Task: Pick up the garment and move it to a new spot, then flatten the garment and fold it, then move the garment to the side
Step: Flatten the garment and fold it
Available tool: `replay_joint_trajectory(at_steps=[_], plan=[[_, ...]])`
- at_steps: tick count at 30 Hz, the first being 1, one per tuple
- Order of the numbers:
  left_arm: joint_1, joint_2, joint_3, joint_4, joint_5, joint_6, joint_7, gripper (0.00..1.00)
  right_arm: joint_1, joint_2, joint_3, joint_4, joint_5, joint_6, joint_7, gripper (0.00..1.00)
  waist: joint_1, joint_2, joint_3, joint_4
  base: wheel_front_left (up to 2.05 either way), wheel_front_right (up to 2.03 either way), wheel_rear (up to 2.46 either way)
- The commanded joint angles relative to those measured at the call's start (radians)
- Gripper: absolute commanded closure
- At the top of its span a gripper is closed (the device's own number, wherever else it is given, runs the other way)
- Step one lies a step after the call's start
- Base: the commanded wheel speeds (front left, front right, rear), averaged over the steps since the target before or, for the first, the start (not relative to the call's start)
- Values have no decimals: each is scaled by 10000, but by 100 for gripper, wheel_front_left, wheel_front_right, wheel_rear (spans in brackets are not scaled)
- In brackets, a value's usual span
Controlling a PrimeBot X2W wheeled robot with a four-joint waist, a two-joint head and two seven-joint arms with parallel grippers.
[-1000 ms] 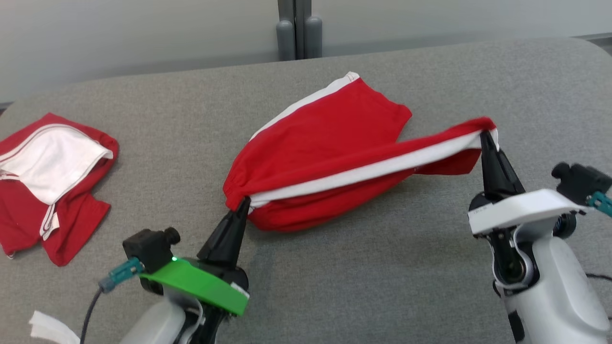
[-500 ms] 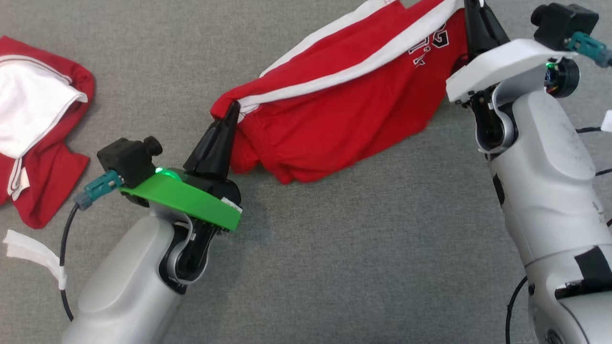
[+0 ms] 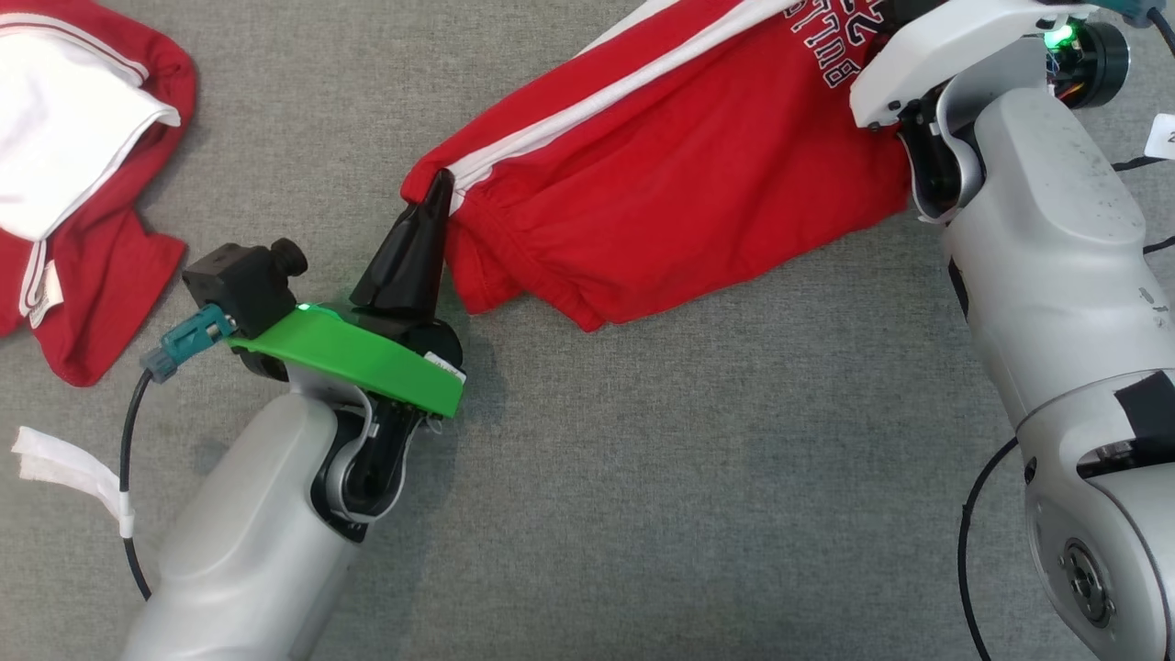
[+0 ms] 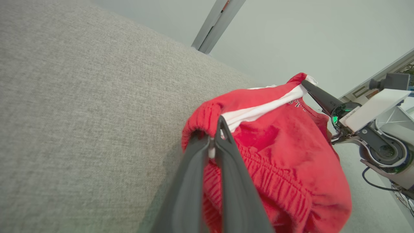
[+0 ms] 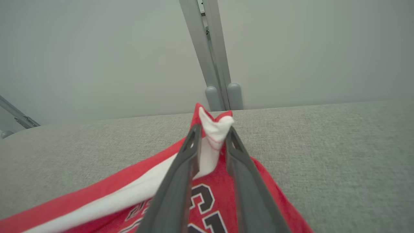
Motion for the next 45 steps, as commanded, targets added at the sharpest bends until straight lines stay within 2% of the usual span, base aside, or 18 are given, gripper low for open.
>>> replay_joint_trajectory(at_steps=[1, 2, 7, 14, 20, 24, 25, 26, 27, 36, 45], plan=[[98, -78, 31, 15, 35, 25, -5, 9, -68, -62, -99, -99, -16, -11, -51, 0, -1, 0, 5, 26, 0, 0, 0], [188, -89, 75, 66, 15, 25, -5, 0, -8, -68, -145, -250, -200, -13, -53, 0, -1, 0, -32, 15, 0, 0, 0], [520, -74, 193, 181, 153, 25, -5, 0, 533, -55, -439, -422, -1232, -13, -53, 0, -1, 0, -337, -46, 0, 0, 0], [1178, -115, 668, 119, 510, 25, -5, 0, 1022, -514, -1221, 786, -2570, -13, 202, 0, -1, 0, -698, 106, 0, 0, 0], [1436, -124, 916, -77, 674, 25, -5, 0, 1300, -465, -1741, 1569, -2863, -10, 581, 0, -1, 0, -721, 290, 0, 0, 0], [1440, -75, 888, -120, 876, 25, -5, 0, 1469, -226, -1625, 2034, -2782, -4, 856, 0, -1, 0, -732, 347, 0, 0, 0], [1442, -82, 890, -121, 891, 25, -5, 0, 1496, -166, -1593, 2103, -2684, -2, 881, 25, -1, 0, -744, 353, 0, 0, 0], [1448, -94, 924, -124, 951, 25, -5, 0, 1522, -109, -1562, 2165, -2558, -2, 861, 76, -1, 0, -766, 353, 0, 0, 0], [1438, -68, 917, -138, 1069, 25, -5, 0, 1551, -77, -1527, 2196, -2465, -1, 816, 100, -1, 0, -795, 345, 0, 0, 0], [1937, -127, 1009, -64, 1725, 25, -5, 0, 2430, -131, -1828, 1706, -1386, -14, 33, 100, -1, 0, -1755, 87, 0, 0, 0], [2908, -302, 1325, 473, 2362, 25, -5, 0, 4601, -245, -1597, 172, 338, -14, -31, 100, -1, 0, -3222, -260, 0, 0, 0]])
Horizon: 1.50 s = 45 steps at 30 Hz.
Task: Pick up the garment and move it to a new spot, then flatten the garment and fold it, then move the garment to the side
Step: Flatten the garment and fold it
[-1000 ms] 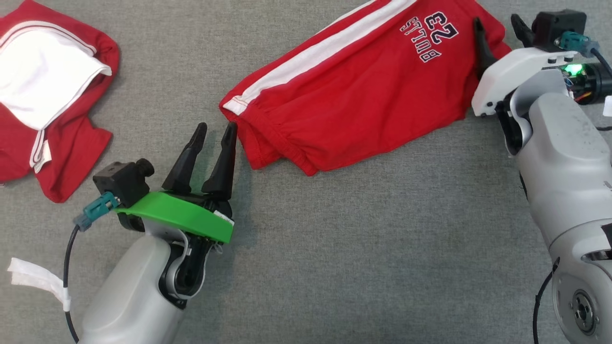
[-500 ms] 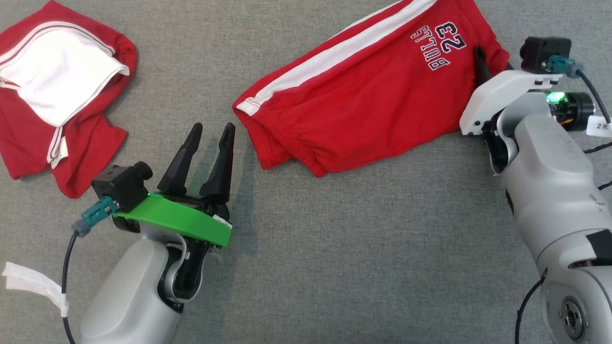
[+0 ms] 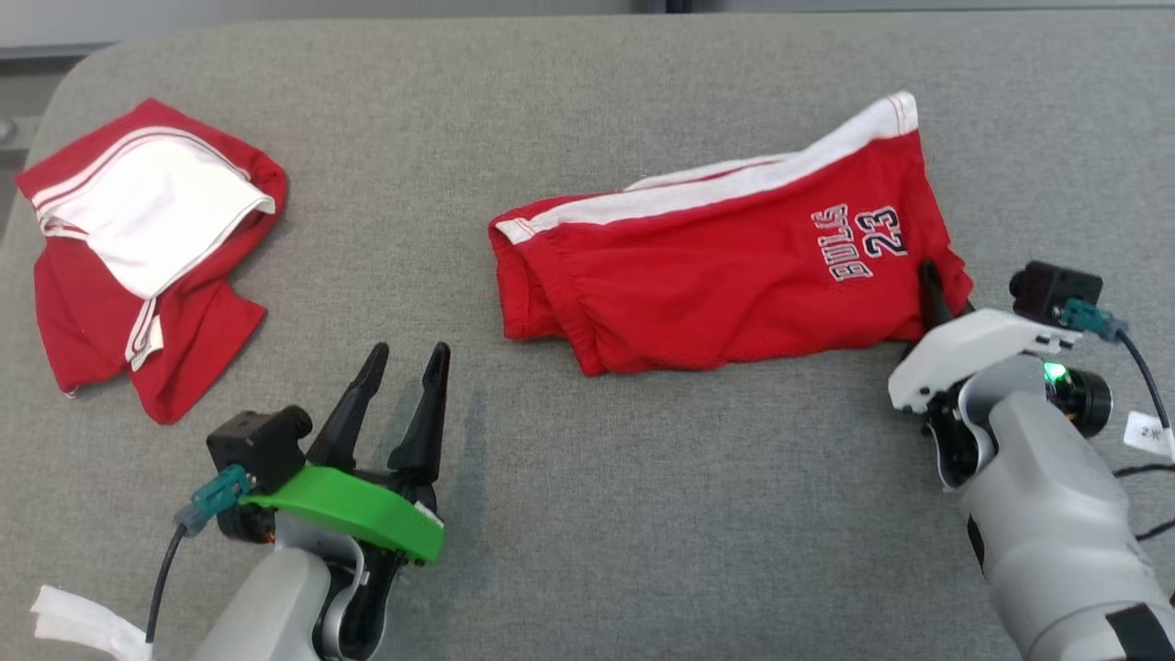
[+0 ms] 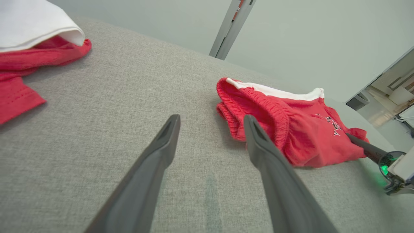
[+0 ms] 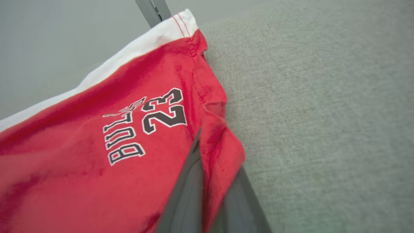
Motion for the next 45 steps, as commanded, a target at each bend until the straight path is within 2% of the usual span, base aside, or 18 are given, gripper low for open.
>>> replay_joint_trajectory(at_steps=[1, 10, 13, 17, 20, 23, 27, 31, 34, 35, 36, 37, 42, 45], plan=[[227, -6, 194, 87, 275, 25, -5, 0, 445, -143, 83, -225, 233, -18, 5, 100, 0, 0, -745, -269, 0, 0, 0], [1260, -278, 781, 323, 784, 25, -5, 0, 2455, -546, 395, -1828, 1483, -17, 2, 100, 0, 0, -1425, -421, 0, 0, 0], [1402, -308, 923, 318, 808, 25, -5, 0, 2688, -684, 444, -2240, 1471, -17, 0, 100, 0, 0, -1422, -439, 0, 0, 0], [1502, -347, 970, 322, 831, 25, -5, 0, 2419, -500, 795, -3286, 1195, -15, -1, 100, 0, 0, -1337, -443, 0, 0, 0], [1467, -399, 922, 384, 817, 25, -5, 0, 2207, -268, 1532, -4138, 846, -14, 1, 100, 0, 0, -1288, -401, 0, 0, 0], [1378, -456, 787, 448, 770, 25, -5, 0, 1895, -62, 2592, -4496, 705, -14, 0, 100, 0, 0, -1297, -277, 0, 0, 0], [1266, -552, 627, 515, 707, 25, -5, 0, 1578, 81, 3960, -4210, 838, -14, 15, 100, 0, 0, -1327, -19, 0, 0, 0], [1111, -579, 512, 622, 644, 25, -5, 0, 1470, 90, 5915, -3883, 1725, -14, 20, 100, 0, 0, -1246, 342, 0, 0, 0], [1071, -621, 596, 697, 732, 25, -5, 0, 1516, 72, 6952, -3641, 2222, -14, 9, 100, 0, 0, -1215, 507, 0, 0, 0], [1064, -651, 642, 714, 794, 25, -5, 0, 1558, 75, 7213, -3587, 2399, -14, 4, 85, 0, 0, -1221, 540, 0, 0, 0], [1060, -650, 680, 761, 892, 25, -5, 0, 1591, 75, 7324, -3592, 2492, -14, 1, 50, 0, 0, -1226, 556, 0, 0, 0], [1034, -647, 736, 783, 1030, 25, -5, 0, 1632, 76, 7429, -3673, 2550, -14, -1, 0, 0, 0, -1231, 566, 0, 0, 0], [1064, -621, 1372, 894, 1960, 25, -5, 0, 1905, 80, 7484, -4051, 2688, -14, -4, 0, 0, 0, -1311, 369, 0, 0, 0], [1194, -708, 1891, 917, 2641, 25, -5, 0, 2195, 79, 6690, -4392, 2591, -15, -5, 0, 0, 0, -1429, 205, 0, 0, 0]])
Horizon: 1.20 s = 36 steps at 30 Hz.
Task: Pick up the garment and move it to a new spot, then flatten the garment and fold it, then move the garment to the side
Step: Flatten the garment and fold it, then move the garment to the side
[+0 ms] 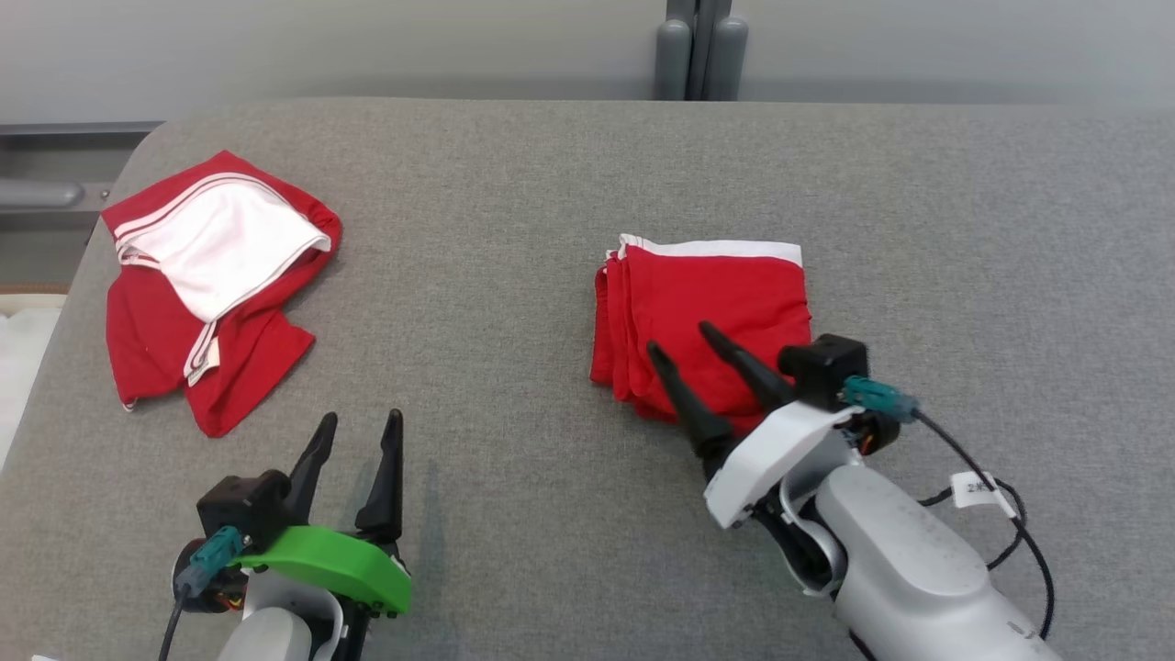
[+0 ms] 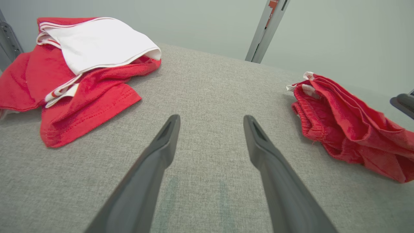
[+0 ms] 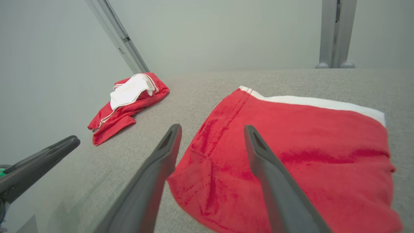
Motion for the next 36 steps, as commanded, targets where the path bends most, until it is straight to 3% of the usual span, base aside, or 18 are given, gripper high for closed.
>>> replay_joint_trajectory(at_steps=[1, 7, 17, 26, 36], plan=[[64, -97, 228, 10, 219, 25, -5, 0, 273, -73, -491, -202, -118, -11, -15, 0, 0, 0, -129, -155, 0, 0, 0], [382, -295, 1210, -148, 1630, 25, -5, 0, 1441, -54, -3349, -1048, -1516, -10, -14, 0, 0, 0, -405, -574, 0, 0, 0], [1172, -656, 1763, -221, 2896, 25, -5, 0, 3175, -53, -5546, -1071, -3303, -11, -15, 0, 0, 0, -812, -900, 0, 0, 0], [1304, -798, 1878, -47, 3030, 25, -5, 0, 3633, -56, -5881, -1108, -3510, -12, -16, 0, 0, 0, -712, -1004, 0, 0, 0], [185, -701, 1312, -283, 2484, 25, -5, 0, 1299, -59, -4659, -514, -3604, -12, -16, 0, 0, 0, 957, -583, 0, 0, 0]])
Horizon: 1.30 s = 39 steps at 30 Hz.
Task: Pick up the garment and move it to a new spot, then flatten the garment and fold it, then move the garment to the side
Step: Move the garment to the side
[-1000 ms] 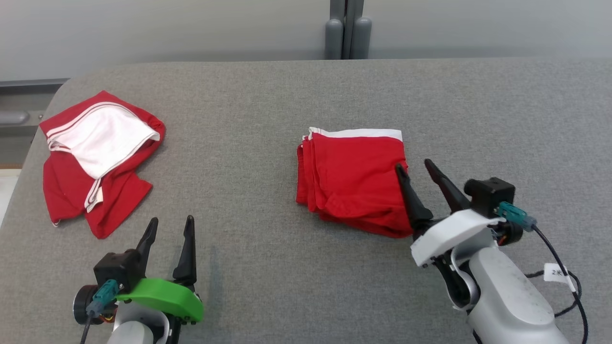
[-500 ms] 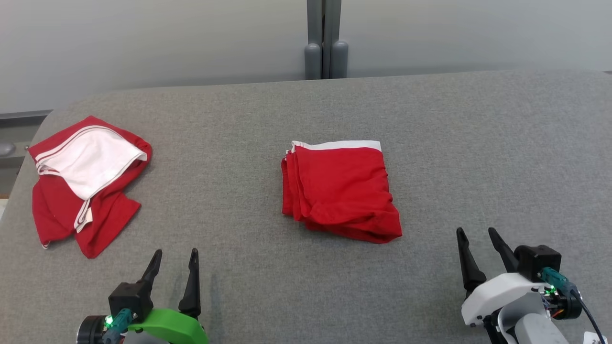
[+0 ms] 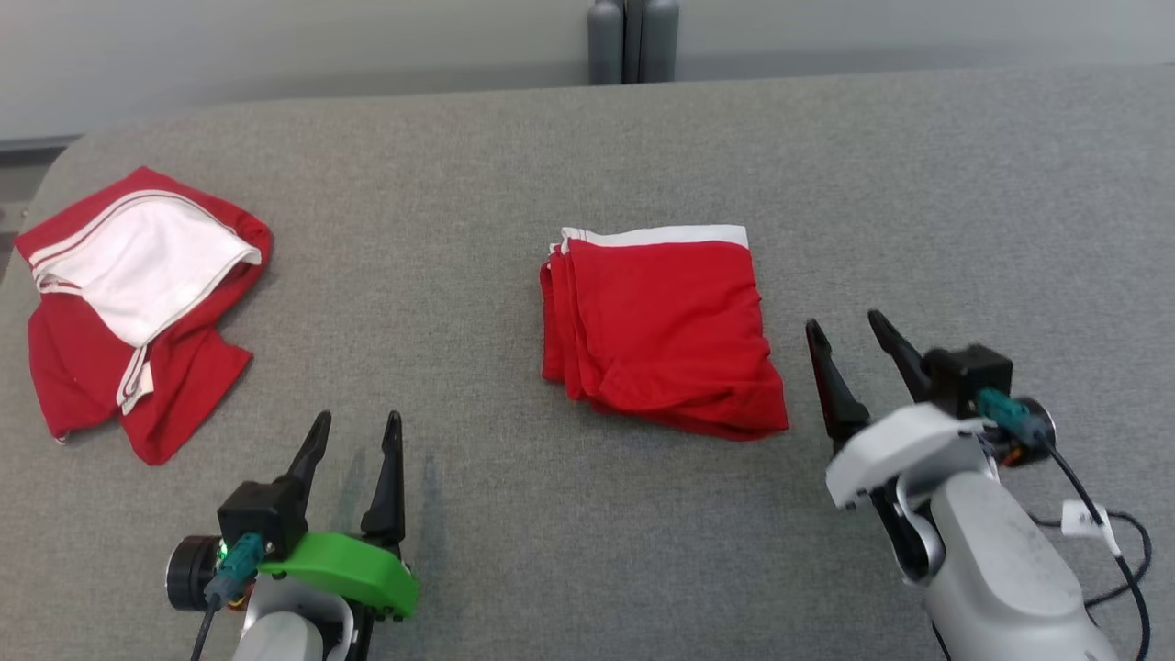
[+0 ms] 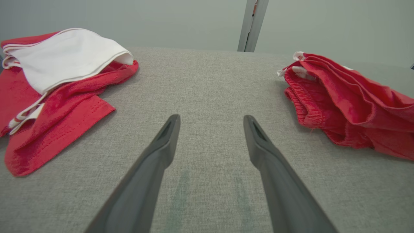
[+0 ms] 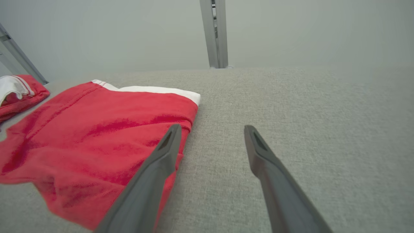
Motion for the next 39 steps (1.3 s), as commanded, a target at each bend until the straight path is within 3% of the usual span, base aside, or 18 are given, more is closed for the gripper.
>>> replay_joint_trajectory(at_steps=[1, 10, 11, 12, 14, 18, 24, 39], plan=[[-346, 94, -63, -50, -165, 25, -5, 0, -526, -53, 208, 279, -81, -12, -14, 0, 0, 0, 860, 354, 0, 0, 0], [-1046, 256, -654, -282, -677, 25, -5, 0, -2868, -45, 964, 3444, -125, -12, -9, 0, 0, 0, 1707, 1044, 0, 0, 0], [-1117, 272, -660, -345, -755, 25, -5, 0, -2948, -48, 1123, 3794, -65, -12, 9, 44, 0, 0, 1734, 1090, 0, 0, 0], [-1159, 291, -658, -402, -806, 25, -5, 0, -2969, -45, 1270, 4041, 65, -7, 18, 57, 0, 0, 1744, 1114, 0, 0, 0], [-1199, 325, -693, -525, -856, 25, -5, 0, -2943, -2, 1557, 4413, 265, -5, 76, 100, 0, 0, 1745, 1124, 0, 0, 0], [-1158, 432, -739, -748, -832, 25, -5, 0, -2795, -20, 1660, 4473, 347, -13, 107, 100, 0, 0, 1617, 822, 0, 0, 0], [-947, 563, -1134, -990, -703, 25, -5, 0, -2262, -117, 962, 3747, 91, -28, 66, 100, 0, 0, 1184, -144, 0, 0, 0], [-65, 509, -2297, -1442, -585, 25, -5, 0, -173, -68, 131, 2312, 252, -25, 30, 100, 0, 0, 204, -4094, 0, 0, 0]])
